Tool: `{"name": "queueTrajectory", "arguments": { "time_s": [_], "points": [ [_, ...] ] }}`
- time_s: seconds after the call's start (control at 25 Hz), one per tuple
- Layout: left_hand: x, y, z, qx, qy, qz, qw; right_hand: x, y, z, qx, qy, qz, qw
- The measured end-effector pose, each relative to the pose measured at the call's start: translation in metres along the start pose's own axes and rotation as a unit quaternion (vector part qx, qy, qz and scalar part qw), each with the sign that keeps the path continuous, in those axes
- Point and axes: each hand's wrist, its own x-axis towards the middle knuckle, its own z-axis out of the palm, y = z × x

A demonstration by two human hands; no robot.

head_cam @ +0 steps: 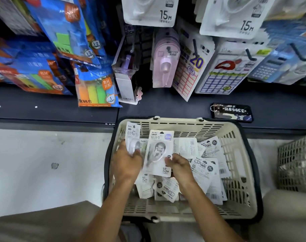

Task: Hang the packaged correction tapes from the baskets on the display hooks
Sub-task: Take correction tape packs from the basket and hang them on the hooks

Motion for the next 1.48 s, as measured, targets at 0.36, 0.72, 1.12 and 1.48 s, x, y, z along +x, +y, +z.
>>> {"name": "queueTrajectory", "arguments": {
  "time_s": [0.36,0.72,1.12,1.48],
  "points": [
    [0.005,-0.003,-0.005,-0.263,-0.202,-0.187,0.925,-0.028,-0.024,0.018,-0.049,-0.055,-0.105,0.992],
    [0.025,-0.010,-0.012,-0.077,-0.039,-0.069,0.994,0.010,0.022,0.068,-0.372,-0.047,0.016,0.927],
    [0.022,-0.016,-0.001,-0.114,-0.091,-0.093,0.985,-0.007,0.003,-0.062,0.092,-0.044,0.025,0.994],
    [0.014,-0.007,-0.010,-0.241,-0.242,-0.200,0.918,-0.020,-0.021,0.001,-0.065,-0.154,-0.081,0.983]
  ]
}}
